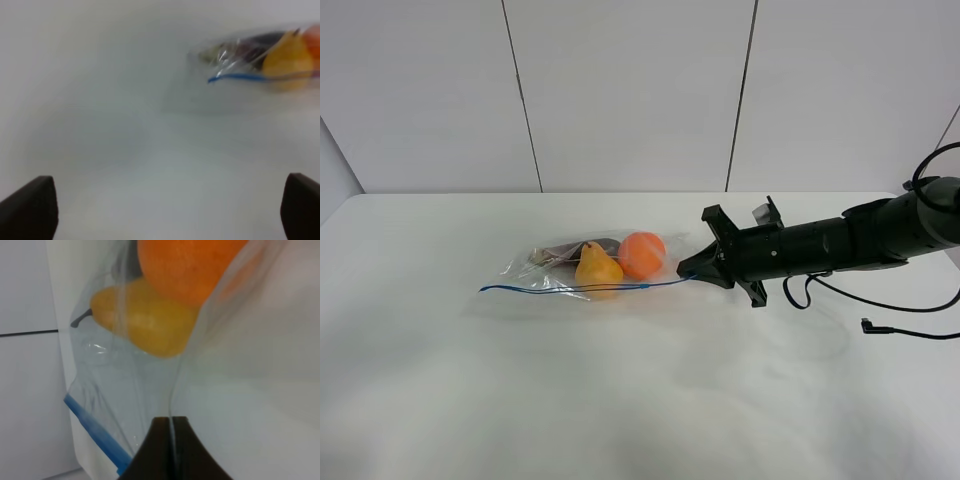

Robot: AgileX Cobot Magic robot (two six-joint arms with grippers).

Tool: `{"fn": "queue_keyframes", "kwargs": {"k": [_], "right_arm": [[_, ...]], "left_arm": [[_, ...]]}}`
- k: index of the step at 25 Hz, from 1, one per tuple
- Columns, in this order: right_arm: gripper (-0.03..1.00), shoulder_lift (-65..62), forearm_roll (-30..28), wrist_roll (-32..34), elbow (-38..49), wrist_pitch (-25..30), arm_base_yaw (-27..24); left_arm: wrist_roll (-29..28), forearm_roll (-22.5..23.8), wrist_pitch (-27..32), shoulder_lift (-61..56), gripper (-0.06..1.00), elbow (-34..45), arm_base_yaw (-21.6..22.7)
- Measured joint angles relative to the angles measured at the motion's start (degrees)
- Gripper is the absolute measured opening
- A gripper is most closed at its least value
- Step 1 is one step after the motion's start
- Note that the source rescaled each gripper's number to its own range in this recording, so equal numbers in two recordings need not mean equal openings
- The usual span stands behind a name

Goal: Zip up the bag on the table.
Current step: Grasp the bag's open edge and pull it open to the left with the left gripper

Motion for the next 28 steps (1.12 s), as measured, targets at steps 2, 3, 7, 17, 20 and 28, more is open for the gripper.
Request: {"fn": "queue_keyframes", "kwargs": {"k": [2, 3, 7, 17, 20, 28], "right_arm": [[0.0, 0.0, -0.11, 0.0, 0.0, 0.0, 0.0], [0.0, 0.0, -0.13, 0.0, 0.0, 0.0, 0.0], [0.0, 0.0, -0.18, 0.0, 0.0, 0.0, 0.0], [0.0, 0.0, -0.18, -0.13, 0.0, 0.0, 0.0], [0.0, 0.0, -0.25, -0.47, 0.0, 0.0, 0.0], [0.0, 0.0, -0.69, -1.48, 0.0, 0.0, 0.0]], "left_arm": [[0.28, -1.37, -2.53, 0.0, 1.0, -0.06, 0.0], [0.46, -1.63, -3.73, 0.0, 1.0, -0.06, 0.0], [0.67, -1.93, -6.43, 5.26, 1.0, -0.19, 0.0], [11.21, -10.43, -11.51, 33.35, 1.0, -6.72, 0.0], [23.66, -22.11, -11.47, 40.73, 1.0, -8.84, -0.06], [46.34, -42.98, -9.88, 53.74, 1.0, -9.97, -3.73]]}}
